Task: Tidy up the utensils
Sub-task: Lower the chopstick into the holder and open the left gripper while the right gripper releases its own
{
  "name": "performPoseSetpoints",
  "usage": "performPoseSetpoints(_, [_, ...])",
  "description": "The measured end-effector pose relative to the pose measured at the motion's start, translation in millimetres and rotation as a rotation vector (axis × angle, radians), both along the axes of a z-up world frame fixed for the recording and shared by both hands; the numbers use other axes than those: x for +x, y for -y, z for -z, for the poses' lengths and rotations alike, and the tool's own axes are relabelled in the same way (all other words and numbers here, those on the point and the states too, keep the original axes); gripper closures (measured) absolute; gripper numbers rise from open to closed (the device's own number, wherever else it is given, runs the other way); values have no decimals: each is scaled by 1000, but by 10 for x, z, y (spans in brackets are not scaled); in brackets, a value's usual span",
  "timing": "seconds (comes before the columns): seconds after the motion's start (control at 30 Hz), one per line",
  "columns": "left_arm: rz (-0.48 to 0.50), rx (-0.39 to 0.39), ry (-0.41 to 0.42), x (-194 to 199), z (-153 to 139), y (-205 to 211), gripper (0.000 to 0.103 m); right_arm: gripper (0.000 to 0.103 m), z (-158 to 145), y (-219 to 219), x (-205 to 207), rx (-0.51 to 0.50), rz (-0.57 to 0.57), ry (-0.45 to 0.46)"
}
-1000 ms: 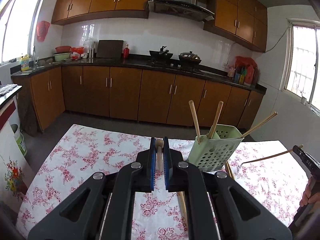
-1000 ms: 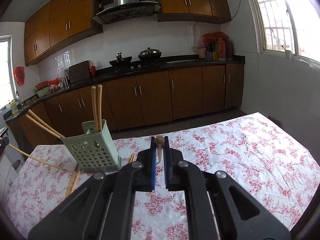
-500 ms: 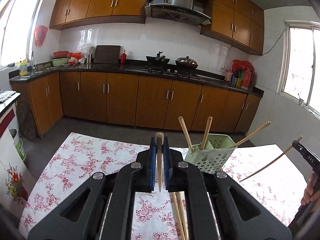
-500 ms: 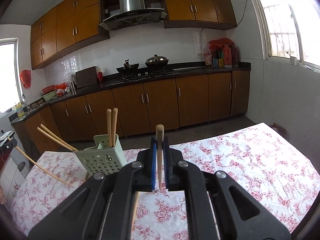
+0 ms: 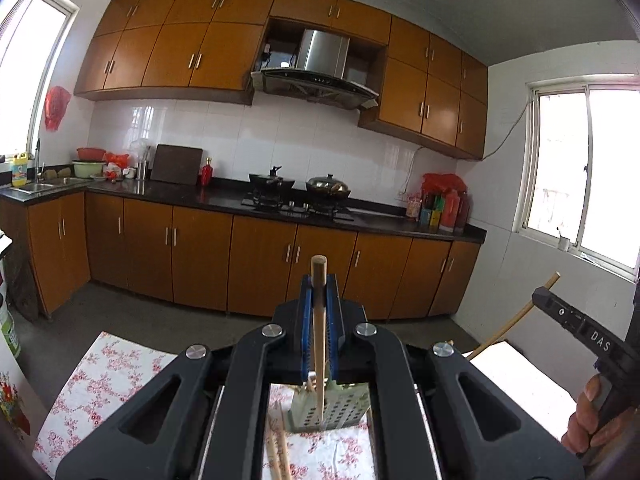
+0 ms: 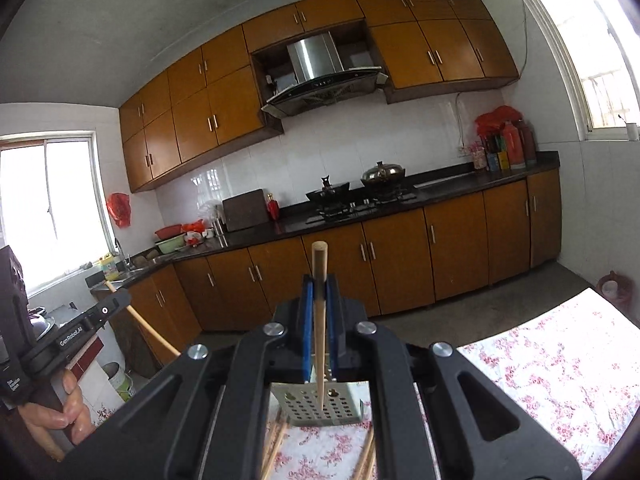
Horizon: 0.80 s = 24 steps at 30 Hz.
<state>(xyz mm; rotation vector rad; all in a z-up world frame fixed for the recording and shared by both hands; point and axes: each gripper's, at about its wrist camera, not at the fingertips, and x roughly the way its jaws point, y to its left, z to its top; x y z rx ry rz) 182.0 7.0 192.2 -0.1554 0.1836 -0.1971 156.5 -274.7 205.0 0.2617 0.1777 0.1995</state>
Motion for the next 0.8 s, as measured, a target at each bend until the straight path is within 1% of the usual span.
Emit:
performPoseSetpoints(0.1, [-13,-16,33,137,-88,96,96,96,-69,-41,92,8,7,27])
performPoseSetpoints(0.23, [-54,-22,52,348,-31,172,96,96,-36,-132,324,-14,41,46])
performPoseSetpoints(0.33, [-67,-39,29,481,78,167,96,96,30,-184,492,-21,49,38])
performPoseSetpoints(0.53, [-76,-55,-23,613,313,140,96,96,248,-277,825,-23,44,-28])
performPoseSetpoints(0.73, [-60,-41,-58,670,430,132,96,95,426,-315,968,-33,39,-73])
performPoseSetpoints(0.8, [-51,-40,-76,689,444,133,96,94,461,-322,987,-45,38,-81])
